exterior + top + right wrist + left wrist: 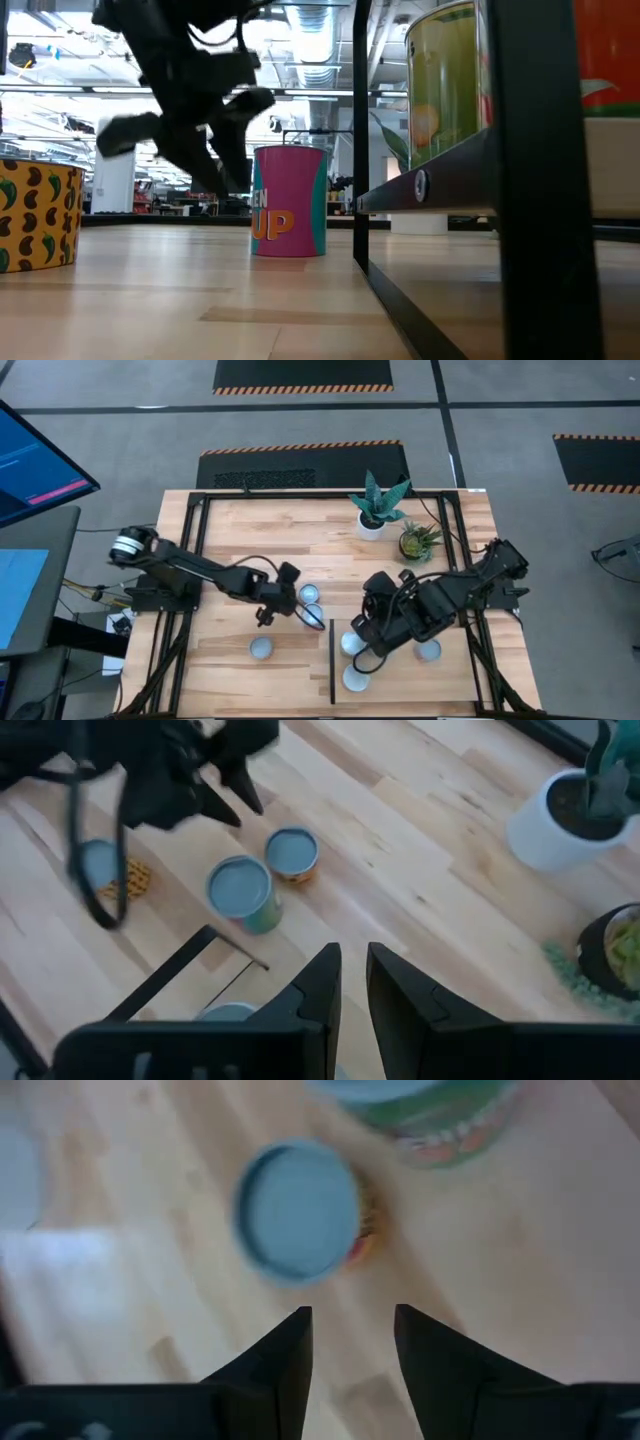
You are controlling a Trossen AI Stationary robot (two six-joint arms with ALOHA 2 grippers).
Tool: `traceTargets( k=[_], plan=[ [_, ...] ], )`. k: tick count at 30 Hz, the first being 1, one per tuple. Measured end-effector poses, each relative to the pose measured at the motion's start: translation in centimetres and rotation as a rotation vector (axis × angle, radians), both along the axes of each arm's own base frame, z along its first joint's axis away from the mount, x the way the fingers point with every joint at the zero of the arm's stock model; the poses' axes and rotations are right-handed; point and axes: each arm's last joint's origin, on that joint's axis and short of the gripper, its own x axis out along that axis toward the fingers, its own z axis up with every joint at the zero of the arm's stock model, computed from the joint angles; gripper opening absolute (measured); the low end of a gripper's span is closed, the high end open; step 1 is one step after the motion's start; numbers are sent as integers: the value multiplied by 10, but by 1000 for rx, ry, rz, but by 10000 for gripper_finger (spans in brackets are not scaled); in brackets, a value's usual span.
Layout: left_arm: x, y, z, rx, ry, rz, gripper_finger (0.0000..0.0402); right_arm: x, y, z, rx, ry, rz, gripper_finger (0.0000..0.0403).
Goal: Pick and place cans onto a shelf
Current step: Put the pink canned chicken soup on the shelf
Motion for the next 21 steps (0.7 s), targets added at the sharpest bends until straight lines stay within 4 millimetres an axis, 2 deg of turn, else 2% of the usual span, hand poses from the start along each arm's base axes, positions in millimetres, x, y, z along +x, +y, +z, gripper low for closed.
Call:
traceTargets(
  k=[4,7,14,17,21],
  plan=[
    [14,-3,-16,-9,-23,-38,132,-4,6,0,22,-18,-15,75],
    [20,-4,-20,-7,-62,-36,132,-6,10,0,31,-25,-17,75],
    [21,-4,-20,4,-65,-81,132,-9,15,0,28,-20,-3,75],
    [20,-6,-30,-49,1,-122,132,-10,14,-1,22,-10,-3,75],
    [23,-5,-35,-27,-5,-79,132,-11,13,-1,11,6,-4,75]
  ],
)
